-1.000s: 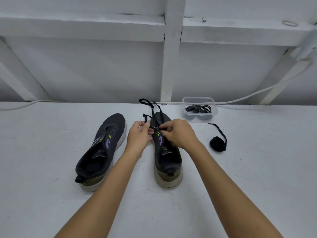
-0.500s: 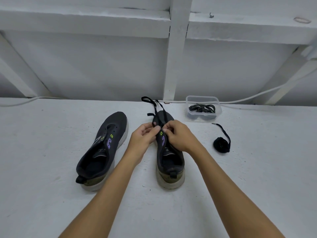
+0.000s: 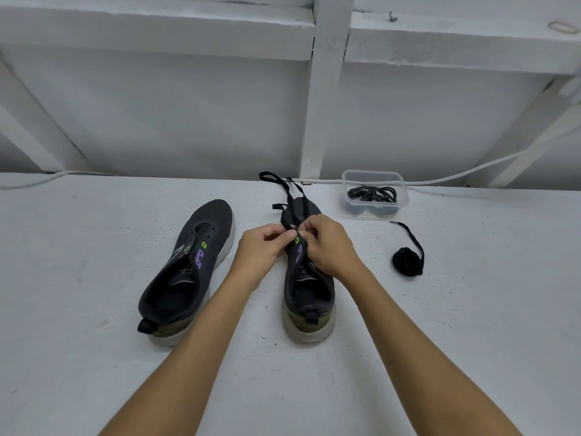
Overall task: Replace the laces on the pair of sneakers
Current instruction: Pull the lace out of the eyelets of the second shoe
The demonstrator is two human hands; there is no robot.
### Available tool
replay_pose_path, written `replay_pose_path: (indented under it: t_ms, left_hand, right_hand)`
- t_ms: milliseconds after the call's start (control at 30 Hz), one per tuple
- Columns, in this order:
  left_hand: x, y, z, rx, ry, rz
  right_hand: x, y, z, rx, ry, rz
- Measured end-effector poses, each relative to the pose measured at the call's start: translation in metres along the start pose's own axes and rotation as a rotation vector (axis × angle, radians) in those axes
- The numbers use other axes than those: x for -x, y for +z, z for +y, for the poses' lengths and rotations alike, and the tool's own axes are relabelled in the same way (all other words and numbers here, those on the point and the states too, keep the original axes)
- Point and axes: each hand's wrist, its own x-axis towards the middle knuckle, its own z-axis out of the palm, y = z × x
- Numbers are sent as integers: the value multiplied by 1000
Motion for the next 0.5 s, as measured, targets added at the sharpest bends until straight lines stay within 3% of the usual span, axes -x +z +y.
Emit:
replay_pose_path:
  t_ms: [133,267,400,500]
  left_hand:
    - [-2,-4,2,-68,1,-14]
    - [-6,-9,4,-139,15,-3]
    - [-4,-2,3,-185,52,70]
    - [-3,2,2,-176,50,129]
  right_hand:
    - [-2,2,-4,124,-56,38]
    - [-5,2,1,41,-62,16]
    - [2,-3,12,-242,-26,44]
    - [7,-7,26,-482,116,156]
